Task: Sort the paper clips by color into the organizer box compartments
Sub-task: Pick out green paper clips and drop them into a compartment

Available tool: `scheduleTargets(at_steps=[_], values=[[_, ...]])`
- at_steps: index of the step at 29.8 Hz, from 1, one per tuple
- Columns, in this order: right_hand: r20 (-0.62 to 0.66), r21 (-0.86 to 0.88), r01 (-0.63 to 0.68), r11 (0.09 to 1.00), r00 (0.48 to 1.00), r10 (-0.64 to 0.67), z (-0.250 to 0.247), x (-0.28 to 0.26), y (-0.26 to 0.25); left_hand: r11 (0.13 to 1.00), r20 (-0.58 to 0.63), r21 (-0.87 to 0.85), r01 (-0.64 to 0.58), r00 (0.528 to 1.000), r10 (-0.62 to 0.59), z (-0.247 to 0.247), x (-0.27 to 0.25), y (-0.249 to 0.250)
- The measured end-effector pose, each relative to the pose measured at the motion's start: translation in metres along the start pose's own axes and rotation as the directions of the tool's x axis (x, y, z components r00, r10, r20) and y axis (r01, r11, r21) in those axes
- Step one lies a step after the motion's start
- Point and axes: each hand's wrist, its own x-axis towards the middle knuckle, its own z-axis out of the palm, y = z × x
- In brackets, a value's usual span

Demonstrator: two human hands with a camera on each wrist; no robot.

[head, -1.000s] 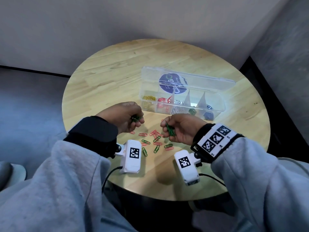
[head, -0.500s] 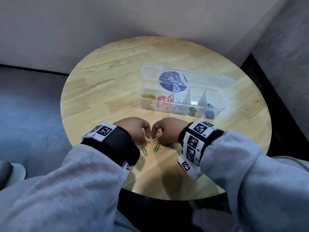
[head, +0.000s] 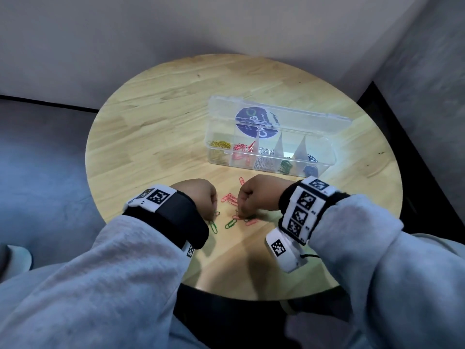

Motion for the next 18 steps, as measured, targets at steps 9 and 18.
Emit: scheduleTargets(at_steps=[9, 18], values=[[0.055, 0.768, -0.087, 0.635, 0.996, 0.07, -0.009, -0.009, 0.032, 0.949, 0.042, -0.315, -0.003, 0.999, 0.017, -0.018, -0.008, -0.006], [0.126, 0.929, -0.139, 0.344, 0.99, 0.06, -0.006, -0.014, 0.036, 0.596, 0.052, -0.802, -0.031, 0.991, 0.121, -0.029, -0.015, -0.006]])
